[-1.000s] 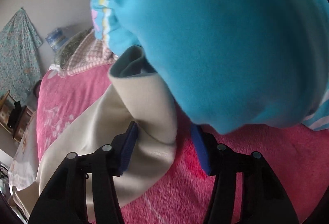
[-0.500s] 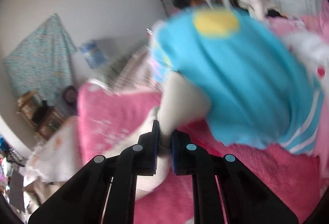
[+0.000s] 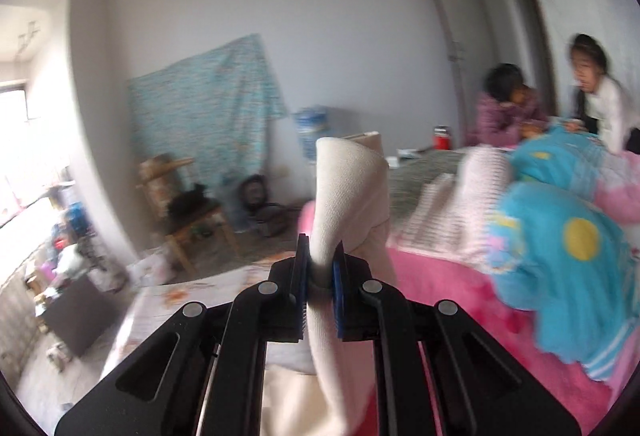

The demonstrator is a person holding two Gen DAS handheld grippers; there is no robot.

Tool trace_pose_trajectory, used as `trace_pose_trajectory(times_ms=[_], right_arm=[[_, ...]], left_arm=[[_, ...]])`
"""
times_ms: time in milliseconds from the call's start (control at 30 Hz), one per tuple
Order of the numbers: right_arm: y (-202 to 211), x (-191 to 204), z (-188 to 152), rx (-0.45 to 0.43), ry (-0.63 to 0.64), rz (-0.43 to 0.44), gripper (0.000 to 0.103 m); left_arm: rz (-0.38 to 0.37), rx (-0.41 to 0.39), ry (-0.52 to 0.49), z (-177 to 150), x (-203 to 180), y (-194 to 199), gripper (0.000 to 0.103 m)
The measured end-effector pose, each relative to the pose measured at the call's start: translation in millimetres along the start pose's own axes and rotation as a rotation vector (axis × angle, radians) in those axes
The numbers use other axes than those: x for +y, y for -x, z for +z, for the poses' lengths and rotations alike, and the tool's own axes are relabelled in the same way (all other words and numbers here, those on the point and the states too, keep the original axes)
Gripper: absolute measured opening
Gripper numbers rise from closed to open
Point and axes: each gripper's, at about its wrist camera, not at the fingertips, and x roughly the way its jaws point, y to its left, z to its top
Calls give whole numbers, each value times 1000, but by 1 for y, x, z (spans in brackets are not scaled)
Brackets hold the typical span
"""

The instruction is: Fold large clothes

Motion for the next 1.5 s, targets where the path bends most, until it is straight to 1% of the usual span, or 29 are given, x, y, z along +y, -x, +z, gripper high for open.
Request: trace_pose_trajectory(times_ms=[33, 100, 200, 267, 300, 333, 367, 400, 433, 500, 533, 600, 700, 767, 800, 833, 900, 933, 1000, 1100, 1233, 1300, 1333, 1367, 1433, 1467, 1500], right_arm=[[1, 15, -1, 2, 6, 35, 11], [2, 49, -3, 12, 16, 125, 11], [5, 106, -16, 46, 61, 279, 11], [5, 147, -33, 88, 103, 380, 11], [2, 173, -49, 130, 140, 451, 13], [0, 192, -62, 167, 162, 501, 18], [-5, 212, -80, 226, 186, 562, 24], [-11, 229, -99, 293, 210, 620, 43], [-15, 244, -120, 355, 234, 661, 52], [-22, 257, -157, 430, 283, 688, 52], [-23, 259, -170, 451, 300, 693, 52], [-27, 251, -191, 479, 328, 669, 52], [-29, 228, -205, 495, 342, 593, 53], [-31, 202, -208, 493, 329, 522, 60], [-34, 182, -207, 488, 312, 471, 64], [-35, 161, -207, 486, 296, 426, 65], [-36, 126, -210, 496, 281, 361, 66], [-42, 112, -212, 507, 286, 326, 66], [-46, 89, -227, 549, 319, 280, 66], [-45, 72, -251, 609, 405, 234, 66], [-47, 65, -281, 635, 536, 170, 66], [-46, 68, -288, 636, 588, 144, 65], [-49, 71, -293, 631, 629, 114, 62], [-47, 72, -295, 625, 658, 94, 57], [-52, 78, -302, 628, 711, 64, 36], [-54, 80, -305, 633, 728, 51, 30], [-54, 82, -305, 629, 744, 35, 20]], left_arm=[[-19, 0, 24, 0, 5, 3, 28], [-35, -23, 51, -3, 13, 16, 27], [-49, -52, 49, -9, 20, 36, 27], [-56, -71, 51, -14, 28, 51, 27], [-59, -79, 55, -17, 32, 58, 27], [-65, -85, 61, -19, 36, 65, 27], [-71, -88, 67, -22, 40, 70, 27], [-73, -91, 72, -24, 44, 76, 27], [-74, -91, 75, -26, 48, 79, 27], [-74, -89, 80, -30, 54, 86, 27], [-72, -88, 82, -31, 57, 89, 27], [-79, -85, 81, -31, 62, 91, 27], [-92, -79, 90, -21, 68, 90, 28], [-100, -61, 121, -11, 73, 83, 32], [-111, -53, 146, -5, 76, 77, 35], [-119, -46, 173, 3, 81, 69, 36], [-82, -27, 204, 17, 88, 50, 36], [-65, -16, 210, 24, 90, 41, 36], [-34, 19, 219, 33, 94, 22, 36], [2, 59, 209, 40, 96, 3, 36], [38, 50, 189, 43, 93, 0, 35], [67, 41, 185, 43, 89, 0, 32], [88, 37, 176, 42, 87, 0, 26], [102, 33, 166, 43, 87, 1, 24], [115, 19, 143, 42, 84, 3, 13], [106, 15, 124, 42, 82, 4, 8], [91, 16, 97, 42, 79, 5, 5]])
